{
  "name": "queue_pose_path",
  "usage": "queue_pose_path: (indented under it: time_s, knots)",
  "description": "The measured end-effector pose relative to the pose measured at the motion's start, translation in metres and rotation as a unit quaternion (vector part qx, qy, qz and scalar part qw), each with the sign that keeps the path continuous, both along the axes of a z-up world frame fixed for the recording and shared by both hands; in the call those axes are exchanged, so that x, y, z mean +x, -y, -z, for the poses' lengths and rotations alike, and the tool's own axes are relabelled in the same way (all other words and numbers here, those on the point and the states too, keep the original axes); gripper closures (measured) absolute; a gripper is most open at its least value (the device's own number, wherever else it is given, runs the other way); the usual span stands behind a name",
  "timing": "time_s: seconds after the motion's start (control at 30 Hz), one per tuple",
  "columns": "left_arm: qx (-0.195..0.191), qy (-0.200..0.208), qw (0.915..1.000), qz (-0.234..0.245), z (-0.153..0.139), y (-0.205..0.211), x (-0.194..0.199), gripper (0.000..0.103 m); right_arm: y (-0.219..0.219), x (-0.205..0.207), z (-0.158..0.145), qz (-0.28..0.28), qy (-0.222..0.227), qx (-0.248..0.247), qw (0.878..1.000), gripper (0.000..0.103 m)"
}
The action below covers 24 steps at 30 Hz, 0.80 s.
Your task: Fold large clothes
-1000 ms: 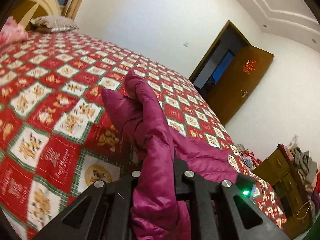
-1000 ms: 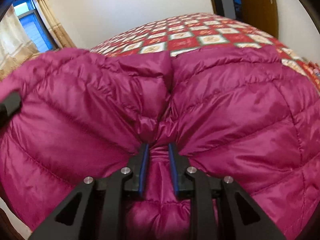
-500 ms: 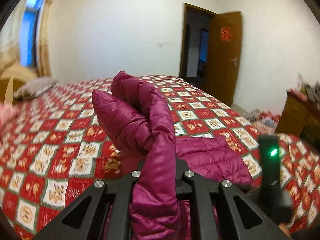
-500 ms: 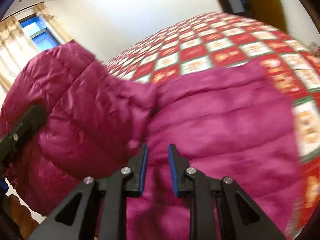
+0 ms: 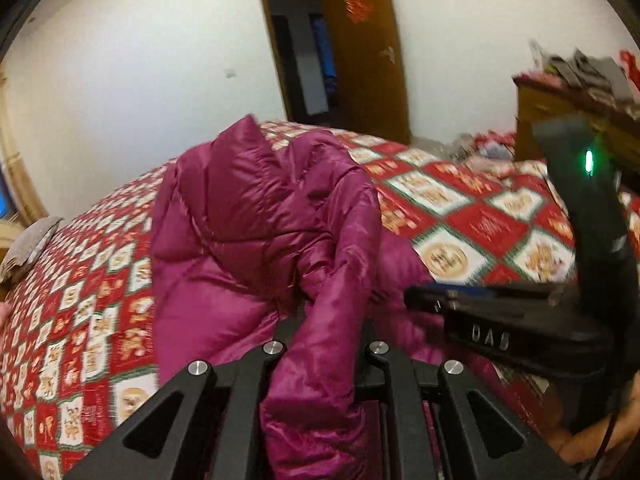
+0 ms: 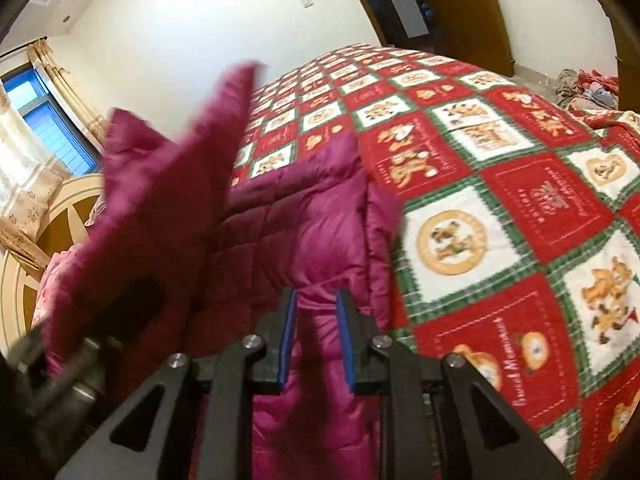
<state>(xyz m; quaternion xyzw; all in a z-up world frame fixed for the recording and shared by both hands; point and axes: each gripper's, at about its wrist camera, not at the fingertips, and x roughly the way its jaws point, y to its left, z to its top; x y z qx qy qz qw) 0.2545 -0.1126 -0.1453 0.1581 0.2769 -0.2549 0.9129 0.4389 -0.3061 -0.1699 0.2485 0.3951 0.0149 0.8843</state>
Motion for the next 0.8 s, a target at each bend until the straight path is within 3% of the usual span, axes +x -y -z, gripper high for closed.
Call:
queue_pose_path:
  time_s: [0.37, 0.5, 0.53, 0.63, 0.8]
  knots:
    - [0.027, -0.019, 0.9982, 0.051, 0.044, 0.045, -0.010, 0.092, 0.038, -0.002, 0.005, 0.019, -0.007, -0.009, 1.000, 0.076]
    - [0.031, -0.025, 0.9974, 0.059, 0.054, 0.050, -0.008, 0.092, 0.051, 0.003, -0.003, 0.022, 0.023, -0.001, 0.999, 0.076]
    - [0.031, -0.026, 0.9974, 0.060, 0.055, 0.050, -0.009, 0.092, 0.053, 0.005, -0.010, 0.018, 0.037, 0.001, 0.999, 0.074]
    - [0.026, -0.030, 0.9974, 0.059, 0.056, 0.052, -0.007, 0.092, 0.055, 0.025, -0.025, -0.010, 0.054, 0.004, 0.998, 0.049]
    - [0.028, -0.034, 0.9974, 0.057, 0.054, 0.054, -0.004, 0.092, 0.042, 0.067, -0.025, -0.069, 0.035, -0.029, 0.997, 0.048]
